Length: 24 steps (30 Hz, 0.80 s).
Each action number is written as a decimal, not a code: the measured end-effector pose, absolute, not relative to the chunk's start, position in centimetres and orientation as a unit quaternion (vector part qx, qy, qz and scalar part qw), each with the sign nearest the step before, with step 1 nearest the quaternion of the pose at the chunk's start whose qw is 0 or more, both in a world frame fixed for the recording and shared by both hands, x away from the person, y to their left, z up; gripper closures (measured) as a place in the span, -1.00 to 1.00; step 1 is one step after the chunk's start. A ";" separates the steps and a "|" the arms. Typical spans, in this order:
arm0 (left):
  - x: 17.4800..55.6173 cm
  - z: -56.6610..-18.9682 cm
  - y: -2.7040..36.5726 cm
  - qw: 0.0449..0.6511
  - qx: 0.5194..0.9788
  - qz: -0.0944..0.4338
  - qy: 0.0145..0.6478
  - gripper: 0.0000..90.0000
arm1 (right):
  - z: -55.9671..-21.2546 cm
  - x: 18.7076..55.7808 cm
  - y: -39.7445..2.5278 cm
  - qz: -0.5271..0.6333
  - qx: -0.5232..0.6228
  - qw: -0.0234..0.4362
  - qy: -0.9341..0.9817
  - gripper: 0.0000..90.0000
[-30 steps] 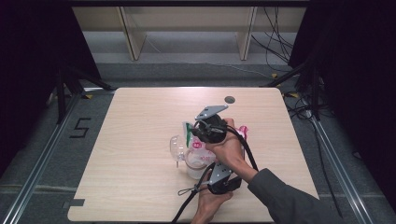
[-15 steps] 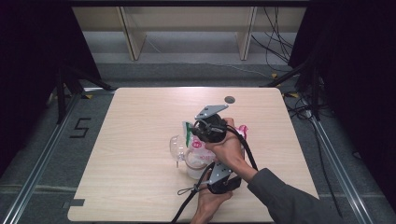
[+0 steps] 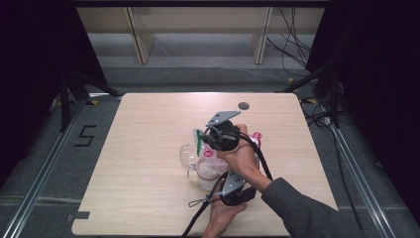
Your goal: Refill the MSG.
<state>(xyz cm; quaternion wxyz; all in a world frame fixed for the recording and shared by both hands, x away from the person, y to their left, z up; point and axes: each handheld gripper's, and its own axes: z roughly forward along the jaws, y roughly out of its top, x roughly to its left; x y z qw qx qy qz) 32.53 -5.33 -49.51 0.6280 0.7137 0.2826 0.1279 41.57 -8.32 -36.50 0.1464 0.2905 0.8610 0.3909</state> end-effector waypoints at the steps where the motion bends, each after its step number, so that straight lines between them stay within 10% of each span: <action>1: 32.5 -49.5 -5.4 0.630 0.712 0.126 0.283 0.66 | -36.6 41.5 -8.2 0.390 0.291 0.150 0.861 1.00; 24: 32.5 -49.5 -5.3 0.630 0.711 0.128 0.284 0.66 | -36.6 41.7 -8.1 0.384 0.283 0.147 0.867 1.00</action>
